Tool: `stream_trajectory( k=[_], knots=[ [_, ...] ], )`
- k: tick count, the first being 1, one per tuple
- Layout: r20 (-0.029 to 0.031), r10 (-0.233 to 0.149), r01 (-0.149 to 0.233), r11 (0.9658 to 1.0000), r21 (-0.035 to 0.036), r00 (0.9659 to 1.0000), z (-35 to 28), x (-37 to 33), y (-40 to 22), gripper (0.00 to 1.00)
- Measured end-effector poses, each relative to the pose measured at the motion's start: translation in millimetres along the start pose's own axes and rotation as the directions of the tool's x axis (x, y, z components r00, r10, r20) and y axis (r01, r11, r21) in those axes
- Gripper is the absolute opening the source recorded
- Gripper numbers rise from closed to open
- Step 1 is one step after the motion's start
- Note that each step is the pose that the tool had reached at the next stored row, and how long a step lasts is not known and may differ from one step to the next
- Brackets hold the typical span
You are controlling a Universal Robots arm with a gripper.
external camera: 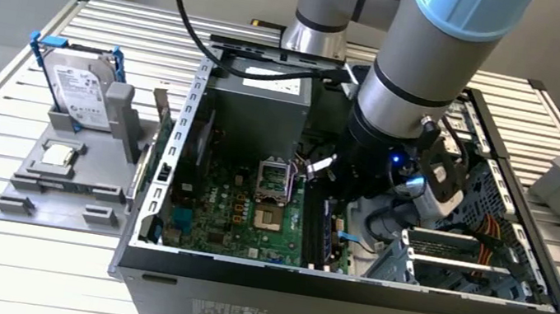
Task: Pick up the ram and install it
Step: 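Press down the ram until it locks into place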
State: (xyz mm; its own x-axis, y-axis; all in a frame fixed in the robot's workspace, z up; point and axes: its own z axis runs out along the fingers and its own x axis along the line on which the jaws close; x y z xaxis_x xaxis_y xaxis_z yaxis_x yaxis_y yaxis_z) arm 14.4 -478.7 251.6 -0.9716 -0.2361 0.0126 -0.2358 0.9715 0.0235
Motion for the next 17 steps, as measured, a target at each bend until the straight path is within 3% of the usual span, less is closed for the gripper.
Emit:
stream_trajectory(
  k=[9,17],
  knots=[
    [-0.0017,-0.072,0.072,0.9974,0.0008,0.9974,0.0,0.1,0.4,0.0],
    [-0.0031,-0.127,0.127,0.992,0.0015,0.992,0.0,0.0,0.6,0.0]
  ],
)
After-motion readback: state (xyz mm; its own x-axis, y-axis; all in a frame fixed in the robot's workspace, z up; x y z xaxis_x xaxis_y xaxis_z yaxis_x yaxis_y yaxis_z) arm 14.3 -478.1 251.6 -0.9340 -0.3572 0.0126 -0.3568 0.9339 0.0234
